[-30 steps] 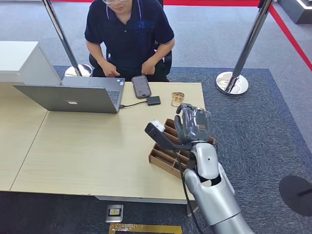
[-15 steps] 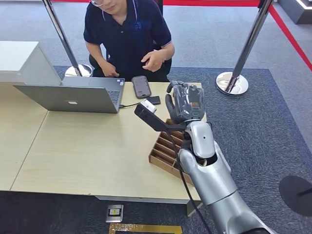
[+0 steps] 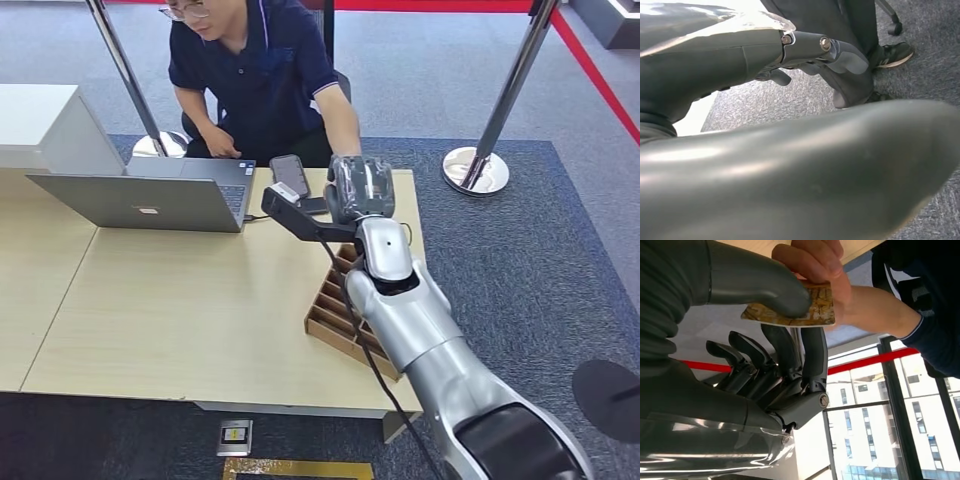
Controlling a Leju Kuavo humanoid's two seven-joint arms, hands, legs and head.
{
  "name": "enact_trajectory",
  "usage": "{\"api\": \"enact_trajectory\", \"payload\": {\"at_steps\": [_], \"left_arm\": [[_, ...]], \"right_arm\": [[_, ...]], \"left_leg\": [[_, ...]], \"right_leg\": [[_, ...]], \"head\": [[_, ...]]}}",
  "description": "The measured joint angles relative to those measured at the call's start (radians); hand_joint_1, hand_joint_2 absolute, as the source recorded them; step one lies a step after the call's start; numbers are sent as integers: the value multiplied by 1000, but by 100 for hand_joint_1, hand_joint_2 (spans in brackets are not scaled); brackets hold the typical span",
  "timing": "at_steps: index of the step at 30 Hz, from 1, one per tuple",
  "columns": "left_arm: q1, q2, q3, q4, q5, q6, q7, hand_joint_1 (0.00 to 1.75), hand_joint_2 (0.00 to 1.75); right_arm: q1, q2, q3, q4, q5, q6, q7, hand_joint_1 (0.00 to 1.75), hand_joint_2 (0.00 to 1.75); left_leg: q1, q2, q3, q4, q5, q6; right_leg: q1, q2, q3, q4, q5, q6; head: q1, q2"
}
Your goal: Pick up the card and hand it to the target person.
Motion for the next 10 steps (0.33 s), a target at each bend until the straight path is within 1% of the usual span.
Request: {"api": "enact_trajectory", "payload": {"at_steps": [5,6,7,8,9,10], "left_arm": [[0,0,0,0,-2,0,4,0,0],[0,0,0,0,-3,0,5,0,0],[0,0,0,0,-3,0,5,0,0],[0,0,0,0,-4,0,5,0,0],[0,0,0,0,-4,0,6,0,0],[0,0,0,0,-4,0,6,0,0]], "right_arm": [[-4,9,0,59,14,-1,21,171,175],[-4,10,0,68,16,-1,23,168,175],[-4,10,0,76,19,-1,26,160,175],[-4,10,0,83,22,-2,29,128,175],[-4,10,0,91,25,-2,31,85,175],[-4,10,0,95,27,-2,32,60,175]], "left_leg": [[0,0,0,0,0,0],[0,0,0,0,0,0],[0,0,0,0,0,0],[0,0,0,0,0,0],[0,0,0,0,0,0],[0,0,0,0,0,0]], "right_leg": [[0,0,0,0,0,0],[0,0,0,0,0,0],[0,0,0,0,0,0],[0,0,0,0,0,0],[0,0,0,0,0,0],[0,0,0,0,0,0]], "head": [[0,0],[0,0],[0,0],[0,0],[0,0],[0,0]]}}
